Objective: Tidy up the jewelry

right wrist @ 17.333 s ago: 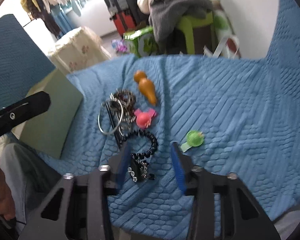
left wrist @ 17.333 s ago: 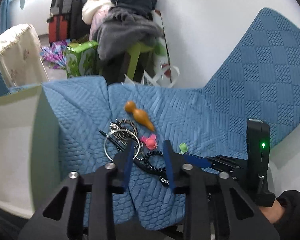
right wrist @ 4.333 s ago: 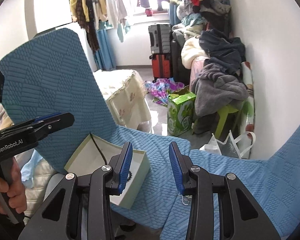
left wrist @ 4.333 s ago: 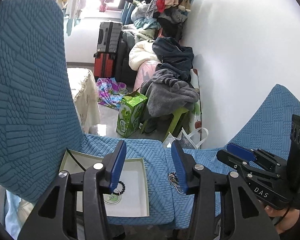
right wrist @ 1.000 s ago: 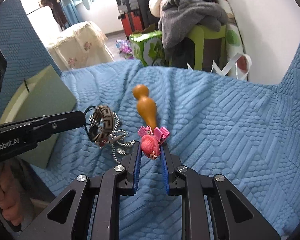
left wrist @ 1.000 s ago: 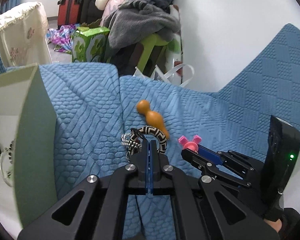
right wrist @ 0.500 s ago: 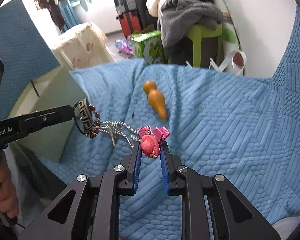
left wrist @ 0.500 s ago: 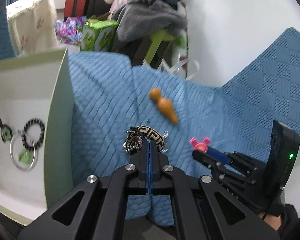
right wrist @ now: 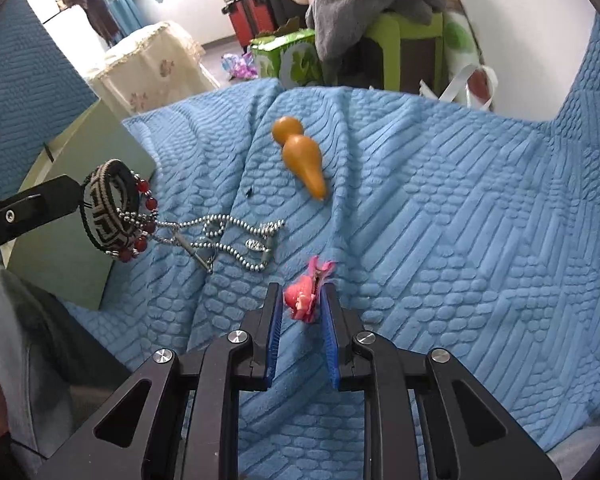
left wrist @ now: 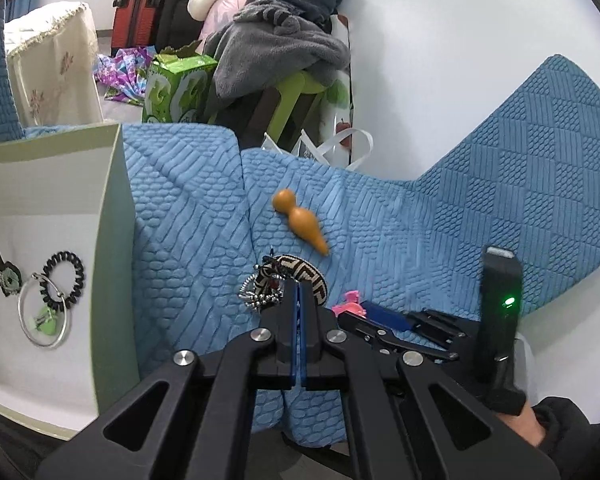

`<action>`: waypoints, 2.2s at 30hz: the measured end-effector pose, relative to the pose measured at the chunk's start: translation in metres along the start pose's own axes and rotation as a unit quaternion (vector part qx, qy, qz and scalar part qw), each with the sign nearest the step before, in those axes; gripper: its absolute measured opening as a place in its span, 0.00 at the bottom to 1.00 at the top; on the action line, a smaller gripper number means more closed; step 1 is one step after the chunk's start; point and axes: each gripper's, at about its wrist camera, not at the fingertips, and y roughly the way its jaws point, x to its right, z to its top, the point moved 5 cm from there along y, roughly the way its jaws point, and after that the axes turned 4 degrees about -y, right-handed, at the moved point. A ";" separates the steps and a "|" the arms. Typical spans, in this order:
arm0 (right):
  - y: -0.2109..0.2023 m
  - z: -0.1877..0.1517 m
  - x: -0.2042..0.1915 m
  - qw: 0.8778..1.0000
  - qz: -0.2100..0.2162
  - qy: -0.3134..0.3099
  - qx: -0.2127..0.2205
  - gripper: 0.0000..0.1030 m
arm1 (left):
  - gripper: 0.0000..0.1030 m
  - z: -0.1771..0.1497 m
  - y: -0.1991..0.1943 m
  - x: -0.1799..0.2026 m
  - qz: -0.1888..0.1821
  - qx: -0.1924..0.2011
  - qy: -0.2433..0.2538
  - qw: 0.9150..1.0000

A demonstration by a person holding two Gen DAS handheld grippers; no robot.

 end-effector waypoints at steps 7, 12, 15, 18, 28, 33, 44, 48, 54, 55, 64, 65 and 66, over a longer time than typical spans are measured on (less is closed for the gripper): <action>-0.035 0.011 -0.009 0.988 0.127 0.037 0.077 0.36 | 0.00 -0.008 0.013 -0.007 0.004 -0.015 -0.003 1.000; -0.027 0.023 -0.009 0.961 0.242 0.105 0.084 0.32 | 0.00 -0.015 0.019 -0.008 0.008 -0.025 -0.001 1.000; -0.012 0.026 -0.011 0.940 0.302 0.146 0.067 0.29 | 0.00 -0.018 0.021 -0.009 0.005 -0.031 -0.005 0.999; -0.001 0.028 -0.011 0.931 0.323 0.165 0.049 0.28 | 0.00 -0.019 0.019 -0.007 0.003 -0.031 -0.003 1.000; 0.017 0.020 -0.008 0.893 0.387 0.230 0.008 0.21 | 0.00 -0.020 0.018 -0.010 0.002 -0.030 -0.008 1.000; 0.018 0.012 -0.001 0.884 0.396 0.246 -0.002 0.09 | 0.00 -0.018 0.017 -0.012 -0.002 -0.028 -0.016 0.999; -0.015 0.026 -0.005 0.929 0.322 0.178 0.044 0.05 | 0.00 -0.013 0.009 -0.012 0.018 -0.022 -0.002 1.000; -0.031 0.031 -0.001 0.941 0.292 0.156 0.072 0.05 | 0.00 -0.014 0.009 -0.014 0.031 -0.025 0.003 0.999; -0.038 0.027 0.009 0.963 0.222 0.132 0.075 0.05 | 0.00 -0.013 0.003 -0.012 0.027 -0.024 0.000 0.999; -0.036 0.026 0.006 0.976 0.180 0.105 0.063 0.05 | 0.00 -0.012 0.001 -0.010 0.025 -0.024 0.001 0.999; -0.072 0.033 -0.008 0.994 0.079 0.034 0.075 0.04 | 0.00 0.007 -0.034 0.007 0.031 -0.004 0.014 0.999; -0.083 0.038 -0.008 0.993 0.079 0.034 0.086 0.04 | 0.00 0.010 -0.037 0.007 0.032 -0.003 0.016 0.999; -0.091 0.043 -0.010 0.992 0.079 0.034 0.094 0.04 | 0.00 0.011 -0.039 0.006 0.032 -0.004 0.018 0.999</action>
